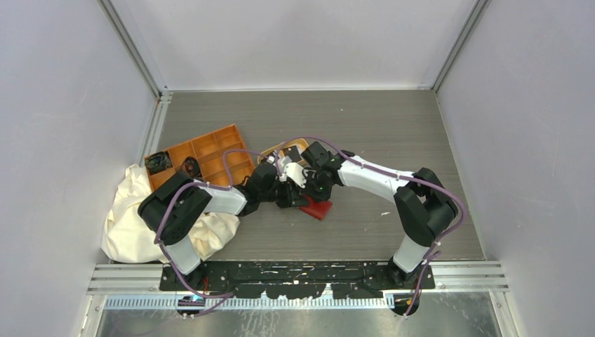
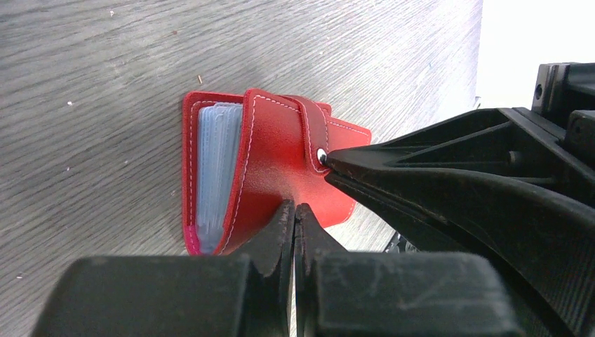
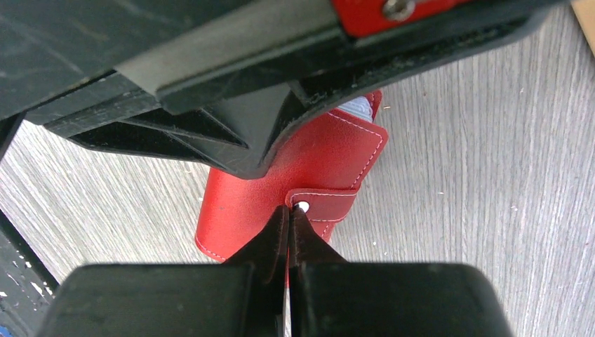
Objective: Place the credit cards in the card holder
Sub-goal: Close the card holder at the center of the board.
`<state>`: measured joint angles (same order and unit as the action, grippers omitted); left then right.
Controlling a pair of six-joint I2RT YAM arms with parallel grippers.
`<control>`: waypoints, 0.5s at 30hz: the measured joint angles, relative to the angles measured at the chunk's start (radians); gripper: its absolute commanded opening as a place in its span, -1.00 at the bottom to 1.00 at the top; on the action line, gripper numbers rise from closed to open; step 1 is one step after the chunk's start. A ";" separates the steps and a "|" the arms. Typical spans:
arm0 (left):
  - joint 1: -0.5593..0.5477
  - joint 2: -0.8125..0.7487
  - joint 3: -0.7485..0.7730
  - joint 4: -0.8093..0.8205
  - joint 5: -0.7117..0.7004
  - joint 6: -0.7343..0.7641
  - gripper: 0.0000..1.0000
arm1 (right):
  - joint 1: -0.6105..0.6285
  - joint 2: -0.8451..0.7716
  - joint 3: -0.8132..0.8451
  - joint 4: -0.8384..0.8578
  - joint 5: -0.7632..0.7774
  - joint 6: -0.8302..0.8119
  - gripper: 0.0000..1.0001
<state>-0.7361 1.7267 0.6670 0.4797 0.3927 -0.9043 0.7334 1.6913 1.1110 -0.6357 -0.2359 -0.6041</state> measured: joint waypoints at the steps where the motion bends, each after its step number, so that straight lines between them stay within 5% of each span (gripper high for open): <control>1: 0.001 0.000 -0.002 0.003 0.000 -0.002 -1.00 | 0.001 0.003 0.002 -0.001 0.002 0.001 -0.98; 15: 0.008 0.007 -0.037 0.072 0.005 -0.058 -1.00 | 0.018 0.049 0.058 -0.060 0.030 0.023 -0.98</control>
<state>-0.7280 1.7336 0.6296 0.5522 0.3981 -0.9627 0.7509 1.7405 1.1694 -0.6960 -0.2058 -0.5808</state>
